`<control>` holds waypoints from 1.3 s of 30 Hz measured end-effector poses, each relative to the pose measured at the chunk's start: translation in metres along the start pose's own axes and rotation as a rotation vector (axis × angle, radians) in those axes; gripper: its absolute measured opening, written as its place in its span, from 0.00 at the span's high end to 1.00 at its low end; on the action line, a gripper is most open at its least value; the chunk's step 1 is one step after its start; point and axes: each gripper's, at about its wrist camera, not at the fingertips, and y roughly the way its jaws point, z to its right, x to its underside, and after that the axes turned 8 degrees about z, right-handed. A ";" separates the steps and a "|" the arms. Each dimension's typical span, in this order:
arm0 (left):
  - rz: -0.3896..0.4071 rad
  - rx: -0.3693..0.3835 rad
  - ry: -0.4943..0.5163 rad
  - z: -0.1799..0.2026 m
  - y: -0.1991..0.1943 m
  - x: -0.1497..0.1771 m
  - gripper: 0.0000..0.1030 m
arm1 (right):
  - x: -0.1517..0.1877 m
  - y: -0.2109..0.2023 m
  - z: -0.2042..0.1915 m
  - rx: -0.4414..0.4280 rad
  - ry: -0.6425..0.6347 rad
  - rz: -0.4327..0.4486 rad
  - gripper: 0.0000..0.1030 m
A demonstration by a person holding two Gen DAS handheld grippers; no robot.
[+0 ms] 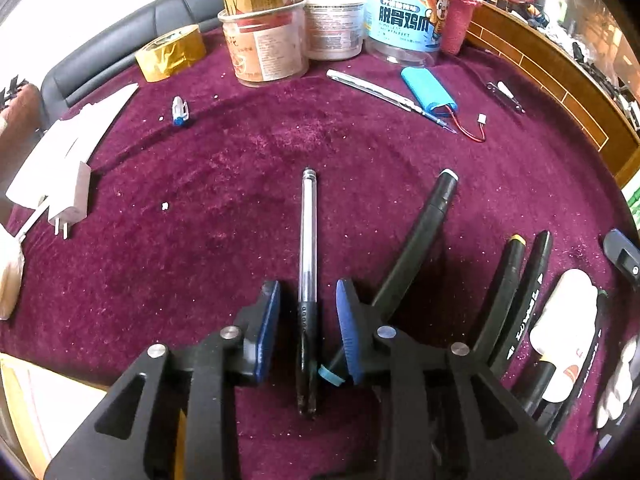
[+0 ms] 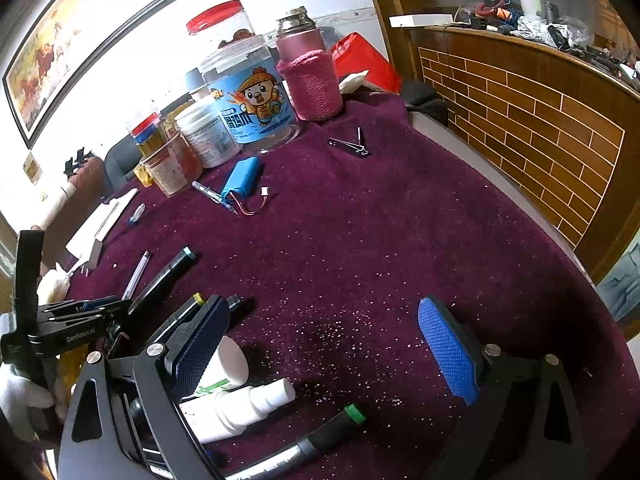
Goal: Organize rigid objects
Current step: 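Close the left tool on the clear ballpoint pen and lift it, then carry the clear pen toward the tray with left tool while right grasps teal-capped black marker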
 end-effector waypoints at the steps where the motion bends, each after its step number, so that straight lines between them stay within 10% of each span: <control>1: 0.004 0.023 -0.023 -0.002 -0.004 0.001 0.93 | 0.000 0.000 0.000 0.002 0.000 -0.001 0.10; 16: 0.337 0.224 -0.314 -0.070 -0.172 0.073 0.93 | 0.002 0.001 -0.002 0.046 -0.042 0.031 0.10; 26: 0.504 0.198 -0.526 -0.134 -0.244 0.172 0.93 | -0.020 -0.035 -0.055 -0.020 -0.139 0.030 0.10; 33: 0.543 0.212 -0.559 -0.150 -0.246 0.205 0.93 | -0.023 0.008 -0.153 -0.126 -0.250 -0.168 0.12; 39: 0.536 0.239 -0.583 -0.167 -0.238 0.223 0.93 | -0.006 0.079 -0.182 -0.068 -0.159 -0.355 0.44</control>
